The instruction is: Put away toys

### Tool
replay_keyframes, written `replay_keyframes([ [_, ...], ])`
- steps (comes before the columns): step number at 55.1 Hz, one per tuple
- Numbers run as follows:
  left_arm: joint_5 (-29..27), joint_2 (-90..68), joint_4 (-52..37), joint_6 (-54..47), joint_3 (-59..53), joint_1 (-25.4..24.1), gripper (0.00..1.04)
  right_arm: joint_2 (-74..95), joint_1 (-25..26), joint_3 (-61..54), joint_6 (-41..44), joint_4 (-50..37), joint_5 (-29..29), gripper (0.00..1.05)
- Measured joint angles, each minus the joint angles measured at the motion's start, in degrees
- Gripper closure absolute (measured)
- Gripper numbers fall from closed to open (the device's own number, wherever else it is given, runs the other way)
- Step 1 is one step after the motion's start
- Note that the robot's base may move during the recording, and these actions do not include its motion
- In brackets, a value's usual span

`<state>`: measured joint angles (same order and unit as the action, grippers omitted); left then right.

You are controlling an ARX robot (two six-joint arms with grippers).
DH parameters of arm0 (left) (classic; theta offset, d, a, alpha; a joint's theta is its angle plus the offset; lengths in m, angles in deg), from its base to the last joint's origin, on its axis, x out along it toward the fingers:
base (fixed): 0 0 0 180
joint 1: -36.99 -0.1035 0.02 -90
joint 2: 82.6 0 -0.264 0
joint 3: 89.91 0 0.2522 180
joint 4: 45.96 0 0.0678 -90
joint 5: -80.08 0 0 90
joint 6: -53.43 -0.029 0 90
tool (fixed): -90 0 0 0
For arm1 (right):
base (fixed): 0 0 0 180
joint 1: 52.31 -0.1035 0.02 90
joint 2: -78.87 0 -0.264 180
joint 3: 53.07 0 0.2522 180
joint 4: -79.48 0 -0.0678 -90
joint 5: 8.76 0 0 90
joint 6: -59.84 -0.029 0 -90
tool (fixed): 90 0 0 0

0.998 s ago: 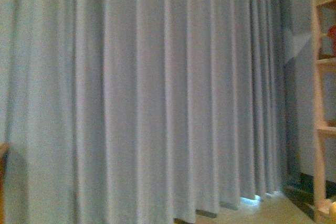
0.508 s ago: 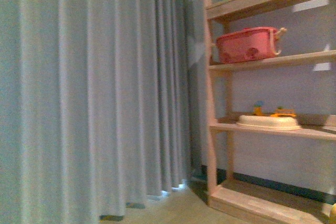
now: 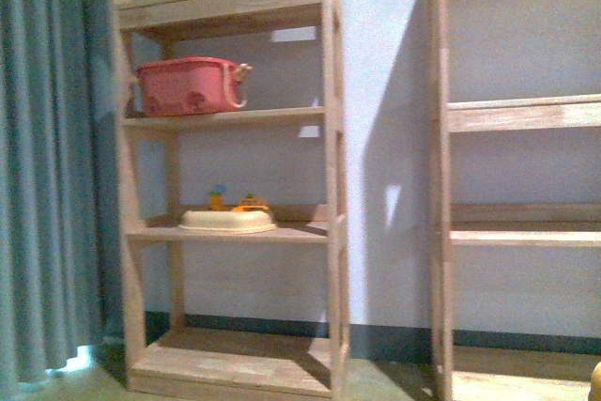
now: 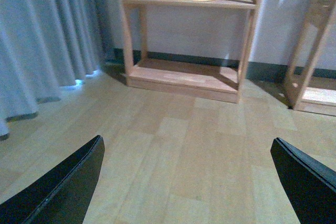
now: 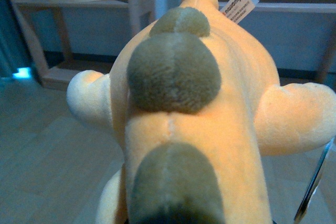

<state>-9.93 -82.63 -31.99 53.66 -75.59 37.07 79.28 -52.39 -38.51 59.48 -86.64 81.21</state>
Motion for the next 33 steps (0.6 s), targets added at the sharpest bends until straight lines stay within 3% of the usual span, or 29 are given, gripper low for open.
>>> replay_keyframes([
  [33, 0.0, 0.0, 0.0, 0.0, 0.0, 0.0, 0.06, 0.0, 0.1, 0.0, 0.0, 0.0, 0.2, 0.97],
])
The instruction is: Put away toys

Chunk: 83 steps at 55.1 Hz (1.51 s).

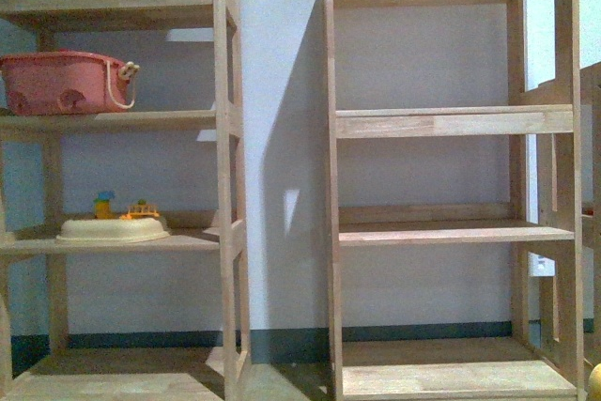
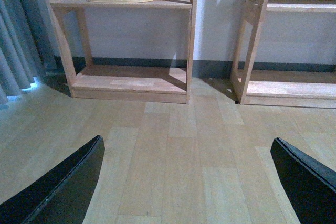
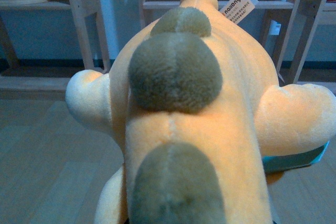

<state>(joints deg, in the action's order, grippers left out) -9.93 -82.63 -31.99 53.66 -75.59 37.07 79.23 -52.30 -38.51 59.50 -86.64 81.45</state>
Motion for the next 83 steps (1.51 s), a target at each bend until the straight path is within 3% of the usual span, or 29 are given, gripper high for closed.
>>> replay_keyframes([
  [83, 0.0, 0.0, 0.0, 0.0, 0.0, 0.0, 0.06, 0.0, 0.0, 0.0, 0.0, 0.0, -0.2, 0.97],
])
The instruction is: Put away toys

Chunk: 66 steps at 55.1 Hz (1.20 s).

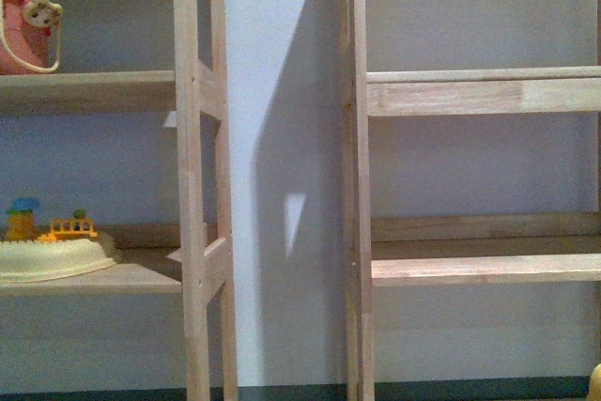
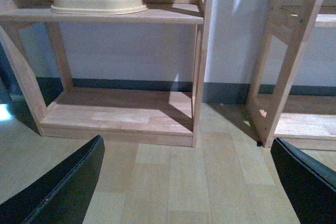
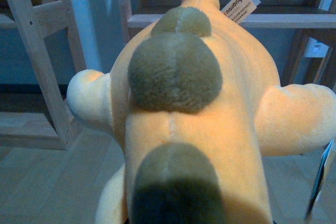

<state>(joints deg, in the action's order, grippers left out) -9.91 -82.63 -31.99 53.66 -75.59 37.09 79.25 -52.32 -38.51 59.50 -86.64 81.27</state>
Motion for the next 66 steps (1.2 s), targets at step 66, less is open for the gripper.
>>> replay_keyframes([
  [66, 0.0, -0.1, 0.0, 0.0, 0.0, 0.0, 0.06, 2.3, -5.1, 0.2, -8.1, -4.9, -15.8, 0.97],
])
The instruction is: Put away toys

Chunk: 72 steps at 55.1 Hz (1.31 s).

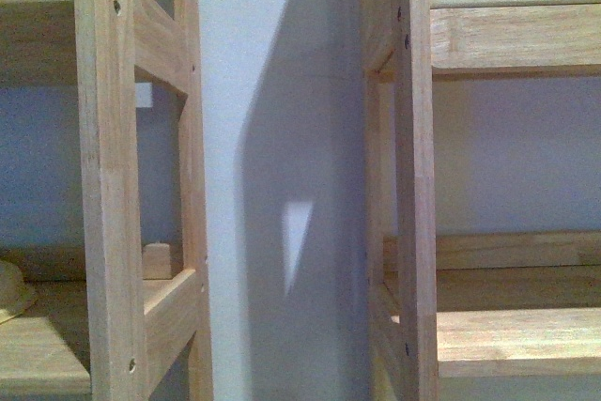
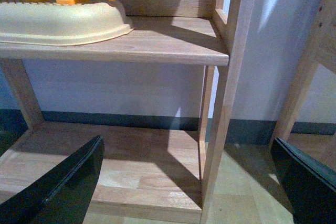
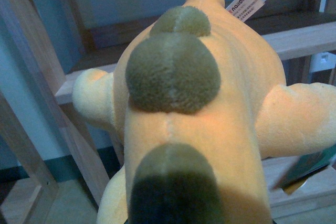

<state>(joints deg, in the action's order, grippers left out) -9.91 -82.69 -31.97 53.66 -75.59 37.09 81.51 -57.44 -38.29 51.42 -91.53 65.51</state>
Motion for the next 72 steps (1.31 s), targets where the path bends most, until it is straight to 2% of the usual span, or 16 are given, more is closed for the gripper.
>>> replay_keyframes([
  [11, 0.0, 0.0, 0.0, 0.0, 0.0, 0.0, 0.06, 6.2, 0.3, 6.2, 1.0, -2.4, -0.4, 0.97],
  [36, 0.0, 0.0, 0.0, 0.0, 0.0, 0.0, 0.06, 23.5, 2.6, 36.5, 8.4, -3.4, 3.1, 0.97],
  [43, 0.0, 0.0, 0.0, 0.0, 0.0, 0.0, 0.06, 27.1, 5.1, 43.5, 9.5, -2.8, 6.2, 0.97],
  [49, 0.0, 0.0, 0.0, 0.0, 0.0, 0.0, 0.06, 31.1, 8.5, 49.9, 9.3, -2.9, 11.4, 0.97],
  [52, 0.0, 0.0, 0.0, 0.0, 0.0, 0.0, 0.06, 34.9, 12.5, 54.5, 7.9, -4.0, 16.0, 0.97],
  [61, 0.0, 0.0, 0.0, 0.0, 0.0, 0.0, 0.06, 46.4, 21.4, 65.0, 2.5, -7.0, 25.2, 0.97],
  [72, 0.0, 0.0, 0.0, 0.0, 0.0, 0.0, 0.06, 57.6, 22.6, 73.9, -2.3, -7.9, 28.9, 0.97],
])
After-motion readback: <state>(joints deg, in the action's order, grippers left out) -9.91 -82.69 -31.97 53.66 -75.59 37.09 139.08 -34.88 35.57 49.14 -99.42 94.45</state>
